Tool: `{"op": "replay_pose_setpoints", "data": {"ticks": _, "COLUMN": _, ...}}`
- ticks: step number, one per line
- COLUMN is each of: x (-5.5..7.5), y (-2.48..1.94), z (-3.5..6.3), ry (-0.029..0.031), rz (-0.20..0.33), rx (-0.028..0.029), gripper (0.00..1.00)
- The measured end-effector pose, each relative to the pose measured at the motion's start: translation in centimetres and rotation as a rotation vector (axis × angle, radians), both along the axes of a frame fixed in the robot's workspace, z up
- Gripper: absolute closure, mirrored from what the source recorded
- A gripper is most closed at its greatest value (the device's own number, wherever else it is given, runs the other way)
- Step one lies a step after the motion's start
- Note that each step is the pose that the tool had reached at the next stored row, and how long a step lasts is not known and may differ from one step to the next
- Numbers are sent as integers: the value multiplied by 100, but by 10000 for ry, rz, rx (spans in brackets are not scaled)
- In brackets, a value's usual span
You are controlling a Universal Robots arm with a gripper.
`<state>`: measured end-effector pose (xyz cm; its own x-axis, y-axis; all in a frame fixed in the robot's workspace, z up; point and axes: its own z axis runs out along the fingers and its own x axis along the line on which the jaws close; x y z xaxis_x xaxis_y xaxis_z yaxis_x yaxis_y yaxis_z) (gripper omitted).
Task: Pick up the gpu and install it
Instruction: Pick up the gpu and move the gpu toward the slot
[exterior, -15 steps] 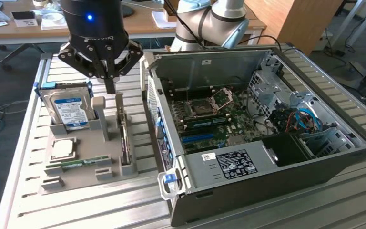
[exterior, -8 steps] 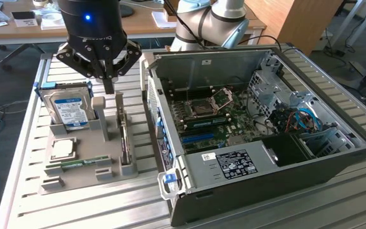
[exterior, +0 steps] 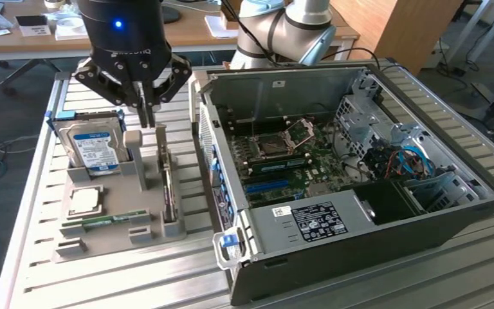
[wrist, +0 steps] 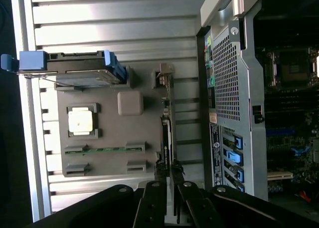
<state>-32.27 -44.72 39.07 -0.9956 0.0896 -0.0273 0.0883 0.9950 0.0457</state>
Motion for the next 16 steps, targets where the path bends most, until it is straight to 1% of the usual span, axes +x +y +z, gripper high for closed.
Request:
{"op": "replay_pose_setpoints", "data": {"ticks": 2, "x": 0, "y": -3, "z": -1, "ry": -1, "rz": 1, "rx": 1, "gripper": 77}}
{"op": "replay_pose_setpoints", "data": {"ticks": 3, "x": 0, "y": -3, "z": 0, "ry": -1, "rz": 1, "rx": 0, "gripper": 77}}
{"op": "replay_pose_setpoints", "data": {"ticks": 5, "x": 0, "y": -3, "z": 0, "ry": 0, "rz": 1, "rx": -1, "gripper": 64}}
{"op": "replay_pose_setpoints", "data": {"ticks": 9, "x": 0, "y": -3, "z": 0, "ry": 0, "rz": 1, "rx": -1, "gripper": 64}}
{"op": "replay_pose_setpoints", "data": {"ticks": 10, "x": 1, "y": -4, "z": -6, "ry": -1, "rz": 2, "rx": -9, "gripper": 64}}
{"op": "replay_pose_setpoints", "data": {"ticks": 16, "x": 1, "y": -2, "z": -113, "ry": -1, "rz": 2, "rx": -10, "gripper": 64}}
